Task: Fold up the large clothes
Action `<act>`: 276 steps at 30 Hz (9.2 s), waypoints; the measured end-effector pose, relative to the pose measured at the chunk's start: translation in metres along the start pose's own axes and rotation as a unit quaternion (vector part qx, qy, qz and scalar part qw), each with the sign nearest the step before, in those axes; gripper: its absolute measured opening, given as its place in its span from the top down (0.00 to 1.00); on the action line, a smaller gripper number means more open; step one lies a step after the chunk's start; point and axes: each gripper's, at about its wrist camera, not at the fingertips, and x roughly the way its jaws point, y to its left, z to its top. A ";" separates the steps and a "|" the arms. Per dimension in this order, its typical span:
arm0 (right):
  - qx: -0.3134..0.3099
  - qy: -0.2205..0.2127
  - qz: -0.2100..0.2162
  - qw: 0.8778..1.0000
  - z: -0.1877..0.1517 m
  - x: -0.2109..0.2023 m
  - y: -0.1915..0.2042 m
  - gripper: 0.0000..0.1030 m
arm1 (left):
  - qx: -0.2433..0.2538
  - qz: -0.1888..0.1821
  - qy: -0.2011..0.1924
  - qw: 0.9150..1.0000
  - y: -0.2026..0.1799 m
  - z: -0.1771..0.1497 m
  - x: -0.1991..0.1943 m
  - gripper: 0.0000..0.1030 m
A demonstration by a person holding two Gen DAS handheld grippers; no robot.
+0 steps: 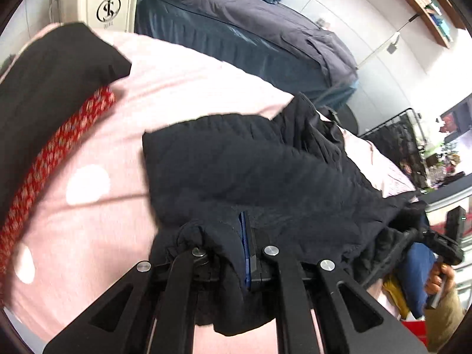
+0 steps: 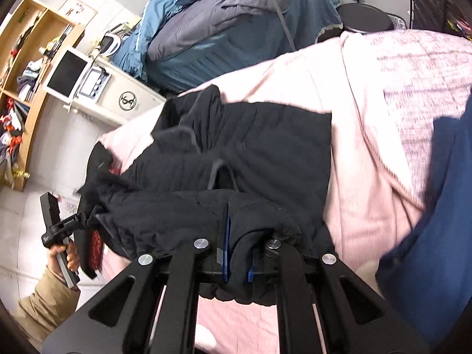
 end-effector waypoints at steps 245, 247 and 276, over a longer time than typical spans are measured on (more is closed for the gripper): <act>0.088 0.072 -0.122 0.986 0.016 0.173 -0.016 0.16 | -0.048 0.099 0.091 0.990 0.068 0.077 0.132 0.09; 0.078 0.066 -0.129 0.986 0.015 0.169 -0.006 0.31 | -0.040 0.098 0.084 0.991 0.061 0.076 0.125 0.22; -0.142 -0.138 -0.169 0.965 -0.018 -0.043 0.147 0.86 | 0.137 0.030 -0.116 0.983 -0.150 0.032 -0.082 0.81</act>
